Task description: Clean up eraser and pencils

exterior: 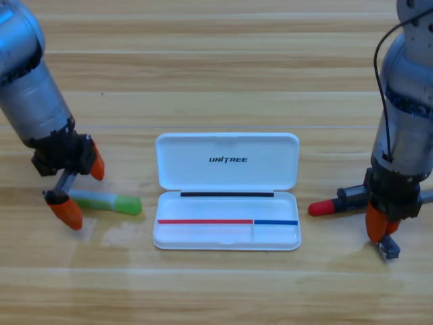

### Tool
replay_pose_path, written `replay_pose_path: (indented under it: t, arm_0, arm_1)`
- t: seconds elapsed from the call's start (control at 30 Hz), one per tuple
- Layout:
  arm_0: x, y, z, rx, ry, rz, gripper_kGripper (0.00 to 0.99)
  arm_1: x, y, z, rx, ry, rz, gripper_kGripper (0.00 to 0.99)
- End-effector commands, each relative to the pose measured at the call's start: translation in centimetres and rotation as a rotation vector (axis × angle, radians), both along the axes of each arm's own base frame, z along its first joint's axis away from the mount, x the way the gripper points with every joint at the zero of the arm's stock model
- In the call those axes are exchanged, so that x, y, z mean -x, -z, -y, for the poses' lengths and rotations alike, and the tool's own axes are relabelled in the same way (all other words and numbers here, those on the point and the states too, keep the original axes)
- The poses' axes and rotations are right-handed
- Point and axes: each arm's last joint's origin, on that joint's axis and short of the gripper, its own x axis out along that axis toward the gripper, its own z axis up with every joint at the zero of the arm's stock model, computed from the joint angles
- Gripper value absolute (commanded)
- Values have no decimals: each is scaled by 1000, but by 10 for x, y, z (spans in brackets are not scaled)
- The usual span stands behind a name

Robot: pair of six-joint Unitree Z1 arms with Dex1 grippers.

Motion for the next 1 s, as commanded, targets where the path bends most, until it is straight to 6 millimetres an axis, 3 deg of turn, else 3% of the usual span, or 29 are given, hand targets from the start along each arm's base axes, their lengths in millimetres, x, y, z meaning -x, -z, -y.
replay_pose_path:
  t: [0.03,0.1,0.2,0.43,0.77,1.0]
  arm_0:
    - [-2,21,11,-16,-3,-67,960]
    - [-2,23,13,-16,-4,-71,962]
    - [-4,27,14,-18,-9,-76,965]
    - [-5,33,18,-12,-16,-71,983]
    - [0,46,23,6,-29,-30,980]
    - [5,48,23,-1,-35,-9,804]
  arm_1:
    - [31,-46,-9,-55,-306,26,0]
    - [38,-63,-13,-84,-515,62,0]
    - [40,-73,-25,-114,-756,91,0]
    - [42,-52,-71,-227,-1166,-9,0]
    - [23,-13,-127,-148,-1325,-25,0]
    - [12,5,-140,-109,-1331,-24,0]
